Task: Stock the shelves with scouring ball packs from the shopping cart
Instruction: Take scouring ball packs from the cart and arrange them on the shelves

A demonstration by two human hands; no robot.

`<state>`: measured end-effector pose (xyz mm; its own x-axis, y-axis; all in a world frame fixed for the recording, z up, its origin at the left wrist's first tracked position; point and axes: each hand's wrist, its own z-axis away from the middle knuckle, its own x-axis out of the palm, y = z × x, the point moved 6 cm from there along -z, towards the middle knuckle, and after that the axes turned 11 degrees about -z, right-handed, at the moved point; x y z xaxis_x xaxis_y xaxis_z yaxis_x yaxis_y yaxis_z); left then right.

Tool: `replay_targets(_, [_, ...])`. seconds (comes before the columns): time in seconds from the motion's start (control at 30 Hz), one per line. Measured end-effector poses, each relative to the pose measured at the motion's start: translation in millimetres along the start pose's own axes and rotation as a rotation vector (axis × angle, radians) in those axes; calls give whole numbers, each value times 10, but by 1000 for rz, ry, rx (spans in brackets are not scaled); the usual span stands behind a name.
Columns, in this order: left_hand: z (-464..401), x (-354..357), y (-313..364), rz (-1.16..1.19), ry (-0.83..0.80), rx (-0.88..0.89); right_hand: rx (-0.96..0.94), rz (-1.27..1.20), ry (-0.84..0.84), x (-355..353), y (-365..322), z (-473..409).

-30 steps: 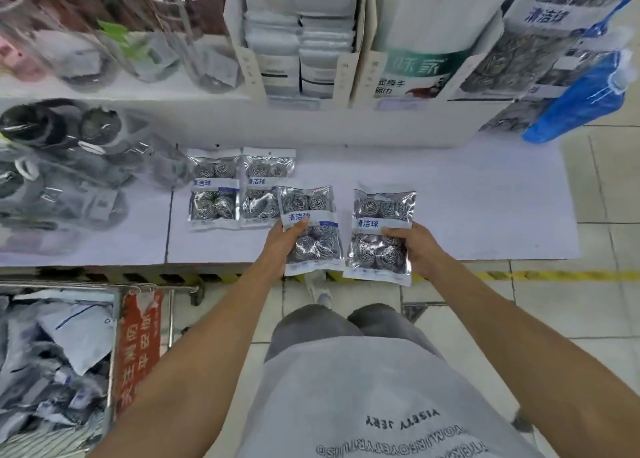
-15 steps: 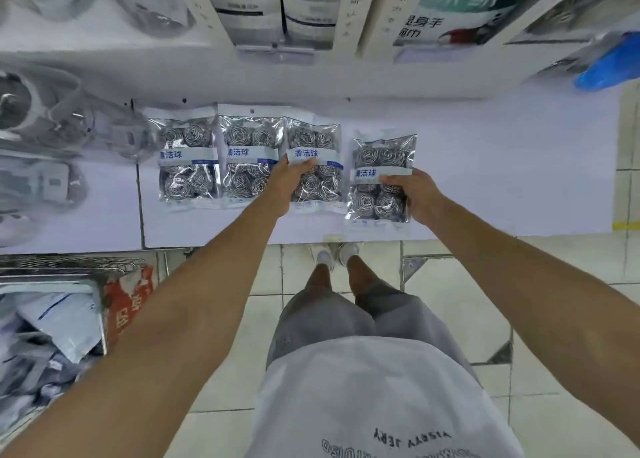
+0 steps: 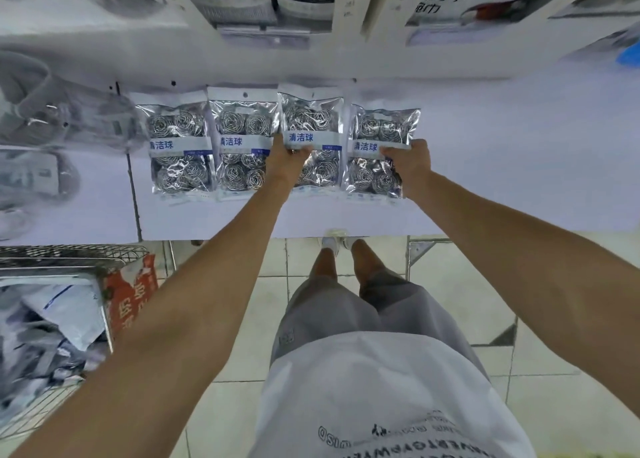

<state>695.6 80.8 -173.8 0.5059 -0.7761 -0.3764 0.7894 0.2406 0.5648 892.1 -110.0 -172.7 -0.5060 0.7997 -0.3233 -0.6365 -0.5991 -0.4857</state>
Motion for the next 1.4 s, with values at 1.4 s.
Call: replay_targets(1.4, [3237, -1169, -1095, -552, 637, 34, -1320, 1164, -604, 549, -24, 2987])
